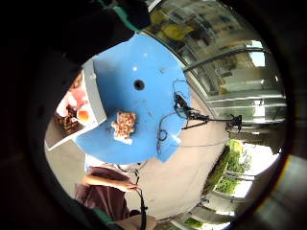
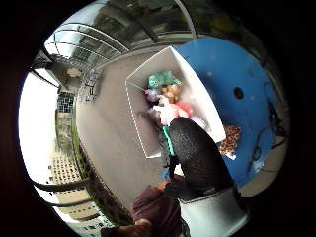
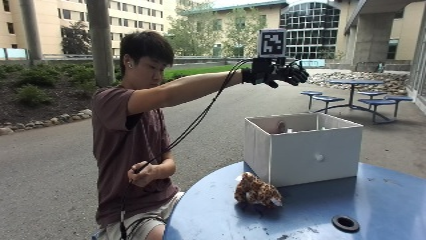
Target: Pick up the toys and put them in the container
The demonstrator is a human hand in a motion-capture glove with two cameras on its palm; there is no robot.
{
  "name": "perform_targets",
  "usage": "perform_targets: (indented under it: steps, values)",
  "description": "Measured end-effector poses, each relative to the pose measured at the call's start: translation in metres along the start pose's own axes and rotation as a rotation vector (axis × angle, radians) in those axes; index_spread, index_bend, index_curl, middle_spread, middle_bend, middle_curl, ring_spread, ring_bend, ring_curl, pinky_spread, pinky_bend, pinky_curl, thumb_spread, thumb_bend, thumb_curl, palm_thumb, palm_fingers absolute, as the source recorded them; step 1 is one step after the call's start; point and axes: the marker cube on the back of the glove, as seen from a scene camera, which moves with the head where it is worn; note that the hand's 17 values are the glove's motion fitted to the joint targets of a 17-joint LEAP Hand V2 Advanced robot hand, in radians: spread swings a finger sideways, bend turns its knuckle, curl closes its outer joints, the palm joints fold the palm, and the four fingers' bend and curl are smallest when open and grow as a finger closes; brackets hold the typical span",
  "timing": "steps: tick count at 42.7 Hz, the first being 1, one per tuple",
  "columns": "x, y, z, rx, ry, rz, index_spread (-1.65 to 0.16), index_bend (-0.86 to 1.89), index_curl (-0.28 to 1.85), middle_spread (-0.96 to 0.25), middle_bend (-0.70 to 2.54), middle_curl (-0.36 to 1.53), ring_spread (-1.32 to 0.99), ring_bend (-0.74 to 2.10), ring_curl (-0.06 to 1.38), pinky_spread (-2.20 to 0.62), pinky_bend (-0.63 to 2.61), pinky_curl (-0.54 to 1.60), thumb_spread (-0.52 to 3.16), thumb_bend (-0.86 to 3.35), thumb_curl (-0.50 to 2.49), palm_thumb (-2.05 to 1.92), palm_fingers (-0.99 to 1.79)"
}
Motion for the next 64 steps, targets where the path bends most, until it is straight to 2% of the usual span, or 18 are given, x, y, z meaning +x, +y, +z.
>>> perform_targets:
  steps: [5, 7, 10, 14, 26, 38, 55, 64]
  values:
    - [0.047, 0.019, 0.012, -0.013, 0.037, 0.159, -0.18, 0.08, 0.21, -0.03, 0.18, 0.35, -0.03, 0.46, 0.36, 0.04, 0.83, 0.37, 1.31, -0.01, 0.36, 0.0, -0.13]
    - [0.062, 0.027, 0.017, -0.022, 0.047, 0.158, -0.17, 0.08, 0.2, -0.03, 0.18, 0.35, -0.03, 0.46, 0.36, 0.05, 0.83, 0.37, 1.32, -0.01, 0.36, 0.0, -0.13]
    - [0.079, 0.039, 0.027, -0.034, 0.07, 0.098, -0.17, 0.09, 0.2, -0.03, 0.18, 0.35, -0.03, 0.48, 0.36, 0.04, 0.83, 0.37, 1.32, -0.01, 0.35, 0.0, -0.13]
    - [0.09, 0.054, 0.04, -0.048, 0.022, -0.054, -0.17, 0.09, 0.19, -0.03, 0.18, 0.35, -0.03, 0.48, 0.36, 0.04, 0.84, 0.37, 1.32, -0.01, 0.35, 0.0, -0.13]
    - [0.13, 0.077, 0.081, -0.088, -0.006, -0.128, -0.17, 0.1, 0.19, -0.05, 0.18, 0.35, -0.04, 0.49, 0.36, 0.04, 0.83, 0.36, 1.32, -0.01, 0.33, 0.0, -0.12]
    - [0.154, 0.107, 0.125, -0.175, 0.04, -0.364, -0.19, 0.08, 0.18, -0.05, 0.16, 0.34, -0.05, 0.4, 0.34, 0.02, 0.74, 0.34, 1.33, 0.01, 0.35, 0.08, -0.29]
    - [0.166, 0.103, 0.205, -0.278, 0.171, -0.584, -0.23, 0.09, 0.17, -0.08, 0.13, 0.3, -0.07, 0.26, 0.31, 0.01, 0.62, 0.32, 1.29, -0.01, 0.36, 0.17, -0.26]
    - [0.169, 0.08, 0.242, -0.343, 0.085, -0.596, -0.23, 0.07, 0.16, -0.08, 0.12, 0.27, -0.07, 0.24, 0.32, 0.01, 0.61, 0.32, 1.26, -0.01, 0.36, 0.18, -0.24]
